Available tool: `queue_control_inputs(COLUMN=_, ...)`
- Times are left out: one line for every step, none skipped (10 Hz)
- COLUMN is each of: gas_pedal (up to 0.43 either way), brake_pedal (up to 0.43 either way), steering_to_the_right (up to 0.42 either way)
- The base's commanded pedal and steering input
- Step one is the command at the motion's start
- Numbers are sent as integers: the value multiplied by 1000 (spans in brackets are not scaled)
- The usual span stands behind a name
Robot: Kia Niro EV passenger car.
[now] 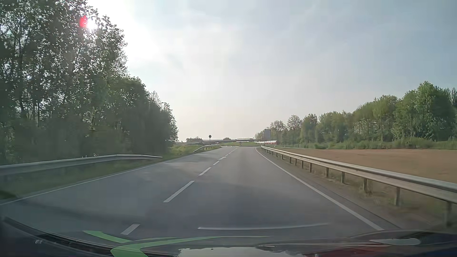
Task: Follow the waypoints while adhering to traffic rules and regulations
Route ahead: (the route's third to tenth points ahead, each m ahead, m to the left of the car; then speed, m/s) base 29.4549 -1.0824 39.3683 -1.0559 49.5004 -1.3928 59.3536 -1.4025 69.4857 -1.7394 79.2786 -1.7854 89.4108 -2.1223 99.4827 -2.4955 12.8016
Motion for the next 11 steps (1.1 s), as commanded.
queue_control_inputs(gas_pedal=138, brake_pedal=0, steering_to_the_right=4)
queue_control_inputs(gas_pedal=138, brake_pedal=0, steering_to_the_right=4)
queue_control_inputs(gas_pedal=138, brake_pedal=0, steering_to_the_right=4)
queue_control_inputs(gas_pedal=138, brake_pedal=0, steering_to_the_right=4)
queue_control_inputs(gas_pedal=138, brake_pedal=0, steering_to_the_right=4)
queue_control_inputs(gas_pedal=138, brake_pedal=0, steering_to_the_right=4)
queue_control_inputs(gas_pedal=138, brake_pedal=0, steering_to_the_right=4)
queue_control_inputs(gas_pedal=138, brake_pedal=0, steering_to_the_right=6)
queue_control_inputs(gas_pedal=138, brake_pedal=0, steering_to_the_right=7)
queue_control_inputs(gas_pedal=138, brake_pedal=0, steering_to_the_right=7)
queue_control_inputs(gas_pedal=138, brake_pedal=0, steering_to_the_right=7)
